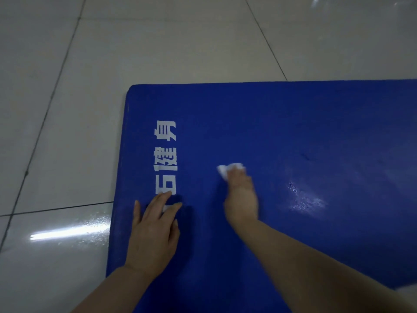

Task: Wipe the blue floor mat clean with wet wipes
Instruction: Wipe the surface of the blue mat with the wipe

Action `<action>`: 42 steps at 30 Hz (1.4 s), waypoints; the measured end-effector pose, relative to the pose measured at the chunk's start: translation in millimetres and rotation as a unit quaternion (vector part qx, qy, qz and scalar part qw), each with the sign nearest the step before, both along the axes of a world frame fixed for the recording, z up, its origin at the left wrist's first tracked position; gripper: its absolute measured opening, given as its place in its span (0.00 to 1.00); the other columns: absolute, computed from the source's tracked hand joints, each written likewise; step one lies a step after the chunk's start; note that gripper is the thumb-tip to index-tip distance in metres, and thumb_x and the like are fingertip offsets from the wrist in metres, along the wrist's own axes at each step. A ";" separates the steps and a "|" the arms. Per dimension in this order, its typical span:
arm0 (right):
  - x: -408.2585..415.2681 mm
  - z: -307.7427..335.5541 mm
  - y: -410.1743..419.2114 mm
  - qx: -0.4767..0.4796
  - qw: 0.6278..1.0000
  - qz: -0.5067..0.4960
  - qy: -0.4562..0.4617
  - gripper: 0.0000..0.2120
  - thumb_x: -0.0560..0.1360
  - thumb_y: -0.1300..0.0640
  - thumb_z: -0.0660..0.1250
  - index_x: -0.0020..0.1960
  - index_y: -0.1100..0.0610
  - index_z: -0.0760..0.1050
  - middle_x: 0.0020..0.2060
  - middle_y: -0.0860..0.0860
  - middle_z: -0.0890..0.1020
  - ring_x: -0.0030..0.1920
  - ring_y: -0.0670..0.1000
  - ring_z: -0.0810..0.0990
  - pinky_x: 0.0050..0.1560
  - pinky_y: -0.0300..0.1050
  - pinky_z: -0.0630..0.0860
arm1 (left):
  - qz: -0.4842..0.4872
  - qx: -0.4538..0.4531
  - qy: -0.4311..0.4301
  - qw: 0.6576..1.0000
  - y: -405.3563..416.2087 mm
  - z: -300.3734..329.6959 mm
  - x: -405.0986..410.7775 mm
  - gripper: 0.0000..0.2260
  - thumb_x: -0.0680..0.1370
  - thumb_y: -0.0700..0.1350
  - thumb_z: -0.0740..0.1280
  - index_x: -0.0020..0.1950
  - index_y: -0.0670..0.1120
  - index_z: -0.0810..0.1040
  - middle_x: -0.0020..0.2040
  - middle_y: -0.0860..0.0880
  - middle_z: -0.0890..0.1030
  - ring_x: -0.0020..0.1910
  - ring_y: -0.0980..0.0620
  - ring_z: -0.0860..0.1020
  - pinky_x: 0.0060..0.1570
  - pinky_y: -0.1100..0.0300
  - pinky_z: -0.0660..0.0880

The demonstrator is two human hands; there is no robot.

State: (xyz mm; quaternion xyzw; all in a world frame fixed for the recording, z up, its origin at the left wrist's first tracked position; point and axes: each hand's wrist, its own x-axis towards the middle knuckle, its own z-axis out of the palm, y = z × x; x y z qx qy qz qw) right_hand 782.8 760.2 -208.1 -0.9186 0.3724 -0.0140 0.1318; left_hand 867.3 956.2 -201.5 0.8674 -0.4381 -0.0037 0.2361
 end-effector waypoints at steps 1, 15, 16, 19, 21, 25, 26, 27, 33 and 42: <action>15.4 -2.4 22.1 -0.013 0.997 0.076 -0.021 0.32 0.75 0.67 0.58 0.77 0.58 0.53 0.75 0.57 0.56 0.74 0.58 0.58 0.73 0.50 0.56 | -0.003 -0.002 0.002 1.000 -1.4 2.4 -0.1 0.15 0.74 0.42 0.58 0.59 0.47 0.77 0.65 0.46 0.73 0.64 0.47 0.72 0.67 0.35 0.59; -75.1 -2.3 -49.5 -0.026 0.989 -0.143 0.004 0.37 0.71 0.73 0.59 0.77 0.58 0.54 0.76 0.54 0.58 0.75 0.55 0.57 0.74 0.53 0.56 | -0.007 -0.013 0.029 0.999 2.0 -13.3 -5.0 0.19 0.69 0.37 0.63 0.60 0.45 0.78 0.66 0.44 0.73 0.64 0.45 0.73 0.68 0.33 0.58; -69.6 -5.5 -38.3 -0.056 0.992 -0.115 -0.003 0.38 0.68 0.73 0.64 0.76 0.60 0.57 0.74 0.57 0.63 0.74 0.57 0.62 0.72 0.55 0.63 | -0.005 -0.010 0.031 0.999 0.1 -14.4 -4.8 0.19 0.70 0.38 0.62 0.60 0.45 0.78 0.66 0.44 0.73 0.63 0.44 0.73 0.68 0.33 0.58; -42.7 -15.3 27.1 -0.065 0.997 0.037 -0.018 0.45 0.56 0.70 0.76 0.71 0.62 0.64 0.67 0.58 0.73 0.67 0.58 0.72 0.64 0.56 0.70 | -0.007 -0.003 0.038 0.999 -9.5 -13.0 -4.5 0.17 0.72 0.38 0.60 0.60 0.44 0.79 0.66 0.44 0.73 0.63 0.45 0.73 0.68 0.33 0.57; -32.1 -8.1 66.7 -0.036 0.985 0.163 -0.038 0.43 0.57 0.67 0.77 0.71 0.60 0.67 0.69 0.57 0.71 0.69 0.56 0.69 0.67 0.53 0.64 | -0.012 0.010 0.047 0.999 -16.2 -10.7 -3.9 0.17 0.74 0.41 0.58 0.61 0.45 0.78 0.67 0.44 0.72 0.64 0.46 0.72 0.69 0.35 0.54; -44.7 2.1 59.4 -0.041 0.968 0.247 -0.008 0.39 0.59 0.67 0.73 0.70 0.59 0.70 0.69 0.56 0.71 0.69 0.54 0.70 0.68 0.51 0.63 | -0.025 0.014 0.047 0.998 -19.3 -8.0 -6.0 0.18 0.76 0.43 0.56 0.61 0.43 0.78 0.67 0.43 0.72 0.65 0.44 0.72 0.69 0.35 0.54; -56.2 2.7 41.4 -0.053 0.982 0.183 -0.006 0.39 0.59 0.70 0.71 0.70 0.60 0.70 0.68 0.56 0.72 0.67 0.56 0.71 0.66 0.53 0.68 | -0.025 0.007 0.047 0.999 -17.3 -8.0 -7.3 0.17 0.75 0.41 0.57 0.60 0.43 0.78 0.66 0.43 0.73 0.64 0.44 0.72 0.69 0.35 0.54; -70.0 2.3 19.4 -0.072 0.993 0.092 -0.011 0.38 0.60 0.72 0.68 0.70 0.62 0.68 0.68 0.57 0.72 0.65 0.57 0.72 0.65 0.55 0.72 | -0.024 -0.001 0.046 0.999 -14.5 -8.4 -8.6 0.17 0.75 0.41 0.57 0.60 0.43 0.78 0.66 0.43 0.73 0.64 0.44 0.72 0.69 0.35 0.55; -92.3 -2.0 -3.9 -0.033 0.993 -0.109 0.033 0.35 0.73 0.71 0.60 0.77 0.61 0.53 0.77 0.55 0.55 0.76 0.55 0.54 0.75 0.49 0.50 | -0.020 -0.012 0.035 0.999 1.5 -17.1 -9.3 0.16 0.73 0.34 0.65 0.60 0.43 0.79 0.66 0.43 0.73 0.66 0.43 0.71 0.68 0.32 0.57; -44.2 0.8 84.3 -0.013 0.977 0.212 -0.008 0.39 0.60 0.68 0.72 0.71 0.60 0.68 0.71 0.56 0.70 0.69 0.54 0.70 0.69 0.52 0.63 | -0.014 0.013 0.052 0.998 3.7 -8.9 -10.9 0.17 0.74 0.41 0.57 0.60 0.44 0.78 0.66 0.42 0.74 0.67 0.45 0.69 0.69 0.36 0.55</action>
